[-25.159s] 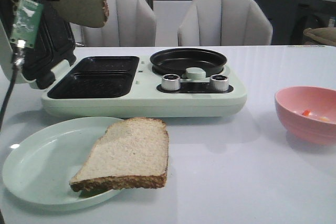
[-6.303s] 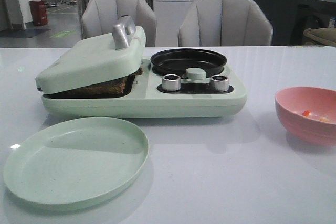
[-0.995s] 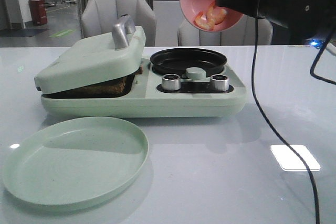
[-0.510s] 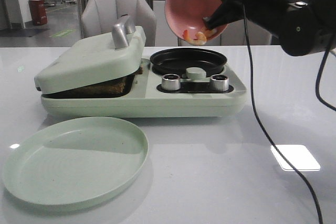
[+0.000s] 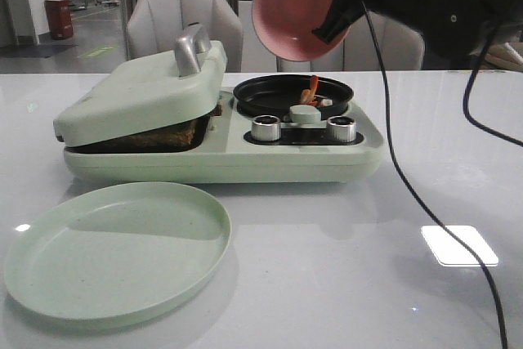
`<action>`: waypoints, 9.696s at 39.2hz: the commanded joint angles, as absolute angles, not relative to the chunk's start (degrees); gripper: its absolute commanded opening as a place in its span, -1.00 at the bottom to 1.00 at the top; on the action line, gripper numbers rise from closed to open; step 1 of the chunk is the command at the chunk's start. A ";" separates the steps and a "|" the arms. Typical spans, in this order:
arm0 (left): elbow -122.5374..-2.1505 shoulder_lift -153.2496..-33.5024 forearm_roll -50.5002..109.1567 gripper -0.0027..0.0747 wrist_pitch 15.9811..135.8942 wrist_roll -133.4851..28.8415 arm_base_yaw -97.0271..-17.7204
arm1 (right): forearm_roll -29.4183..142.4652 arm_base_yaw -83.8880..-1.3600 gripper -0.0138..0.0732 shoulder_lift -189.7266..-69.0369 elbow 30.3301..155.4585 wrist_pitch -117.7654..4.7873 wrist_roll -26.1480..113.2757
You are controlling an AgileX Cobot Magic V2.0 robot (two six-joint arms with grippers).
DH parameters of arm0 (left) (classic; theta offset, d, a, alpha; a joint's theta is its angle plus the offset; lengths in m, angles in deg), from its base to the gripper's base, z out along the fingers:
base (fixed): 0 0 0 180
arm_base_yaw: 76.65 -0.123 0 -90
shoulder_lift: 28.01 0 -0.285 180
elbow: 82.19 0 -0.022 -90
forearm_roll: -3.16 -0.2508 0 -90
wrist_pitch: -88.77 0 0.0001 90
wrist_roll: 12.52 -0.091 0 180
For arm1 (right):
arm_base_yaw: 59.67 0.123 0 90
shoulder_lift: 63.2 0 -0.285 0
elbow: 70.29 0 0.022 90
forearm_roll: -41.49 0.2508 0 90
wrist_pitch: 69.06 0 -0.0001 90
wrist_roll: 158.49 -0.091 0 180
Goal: Make breakfast with bread and shrimp
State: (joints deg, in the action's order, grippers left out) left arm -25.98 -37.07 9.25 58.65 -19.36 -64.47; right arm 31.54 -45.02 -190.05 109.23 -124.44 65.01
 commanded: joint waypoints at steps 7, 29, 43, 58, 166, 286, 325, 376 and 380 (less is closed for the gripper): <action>-27.43 -37.75 9.85 -0.64 63.49 -18.85 -64.17 | 42.08 -44.19 -0.36 -186.44 113.67 -123.87 55.99; -27.43 -37.75 9.85 -0.64 63.49 -18.85 -64.17 | 69.80 -47.15 -0.36 -170.37 113.67 -72.05 40.69; -27.43 -37.75 9.85 -0.64 63.49 -18.85 -64.17 | 70.41 -55.41 -0.36 -165.23 113.49 -49.41 40.56; -27.43 -37.75 9.85 -0.64 63.49 -18.85 -64.17 | 68.22 -66.12 -0.36 -165.60 106.35 -34.27 39.96; -27.43 -37.75 9.85 -0.64 63.49 -18.85 -64.17 | 60.88 -44.52 0.12 -90.84 54.16 -67.05 38.71; -3.40 -34.51 -3.78 -0.64 92.49 -2.51 -69.26 | 61.13 -44.52 -0.34 -81.94 46.10 -66.43 38.71; -3.40 -34.51 -3.78 -0.64 92.49 -2.51 -69.26 | 56.58 -52.11 -0.34 -79.60 43.05 -69.06 34.27; -3.40 -34.62 -3.78 -0.64 92.49 -2.51 -69.26 | 38.48 -55.35 -0.34 -69.17 31.91 -75.41 18.07; -3.40 -34.62 -3.78 -0.64 92.49 -2.51 -69.26 | 38.48 -55.35 -0.34 -69.17 31.91 -75.41 18.07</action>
State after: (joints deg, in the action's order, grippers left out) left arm -4.69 -35.49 -4.03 87.80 -2.92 -69.21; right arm 39.42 -55.18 -70.43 31.00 -71.08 18.23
